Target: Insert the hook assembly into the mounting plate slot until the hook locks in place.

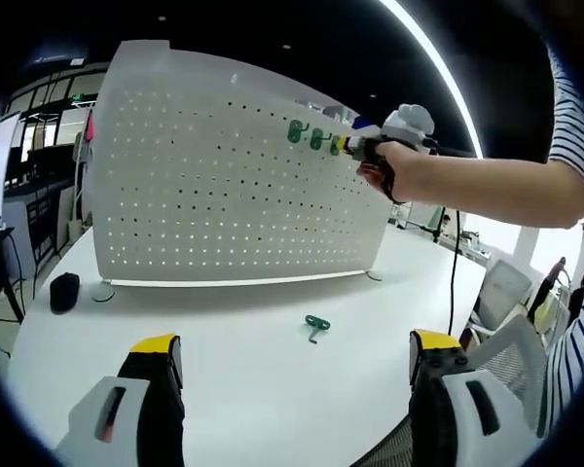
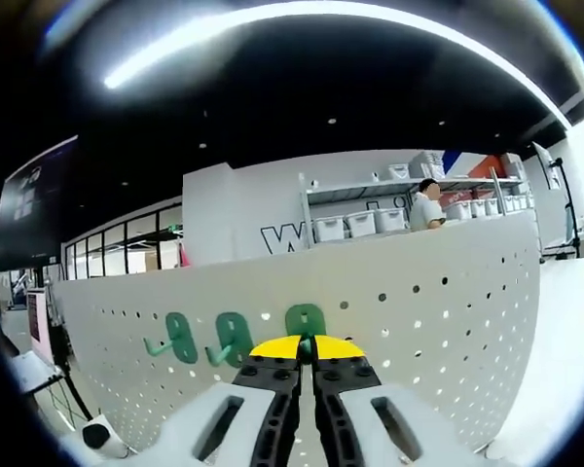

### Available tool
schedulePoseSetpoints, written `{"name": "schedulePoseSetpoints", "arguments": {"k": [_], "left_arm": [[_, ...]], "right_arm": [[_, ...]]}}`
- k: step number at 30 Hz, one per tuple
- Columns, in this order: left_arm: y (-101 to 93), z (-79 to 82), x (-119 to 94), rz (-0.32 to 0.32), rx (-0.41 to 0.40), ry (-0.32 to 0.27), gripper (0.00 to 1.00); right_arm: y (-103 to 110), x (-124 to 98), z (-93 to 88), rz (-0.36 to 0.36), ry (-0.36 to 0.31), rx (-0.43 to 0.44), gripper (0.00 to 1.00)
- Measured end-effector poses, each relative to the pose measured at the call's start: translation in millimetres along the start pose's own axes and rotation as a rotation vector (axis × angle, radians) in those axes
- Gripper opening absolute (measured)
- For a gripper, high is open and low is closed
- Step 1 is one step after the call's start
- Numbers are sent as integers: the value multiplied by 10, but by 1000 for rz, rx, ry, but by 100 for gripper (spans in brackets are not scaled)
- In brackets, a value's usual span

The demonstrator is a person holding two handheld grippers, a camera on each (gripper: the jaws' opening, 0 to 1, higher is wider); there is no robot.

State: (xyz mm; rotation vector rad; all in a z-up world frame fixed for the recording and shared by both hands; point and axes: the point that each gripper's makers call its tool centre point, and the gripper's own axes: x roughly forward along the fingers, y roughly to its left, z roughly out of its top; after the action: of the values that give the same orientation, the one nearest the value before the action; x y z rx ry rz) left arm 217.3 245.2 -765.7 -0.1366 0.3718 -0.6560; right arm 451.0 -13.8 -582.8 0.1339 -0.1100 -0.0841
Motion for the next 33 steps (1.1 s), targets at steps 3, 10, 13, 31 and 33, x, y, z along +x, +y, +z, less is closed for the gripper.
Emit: {"name": "schedulePoseSetpoints", "arguments": {"k": [3,10,13,31,33], "left_arm": [[0,2,-3,0,0,-2,99],[-5,2,-8,-2,3,-2,99],[-9,2,-12,-3,4,-3,99],[-52,-21,-10,-21,10,9,99],[-54,-22,-10,-22,12,10,99]], "right_arm": [[-11,21,3,0,8,2,0],[12,-2,13,1,33,-23,1],[11,9,32,-6,37,-17,2],[110,-208,257,82,12,-95,26],[97,-291,233,83,20,-111,29]]}}
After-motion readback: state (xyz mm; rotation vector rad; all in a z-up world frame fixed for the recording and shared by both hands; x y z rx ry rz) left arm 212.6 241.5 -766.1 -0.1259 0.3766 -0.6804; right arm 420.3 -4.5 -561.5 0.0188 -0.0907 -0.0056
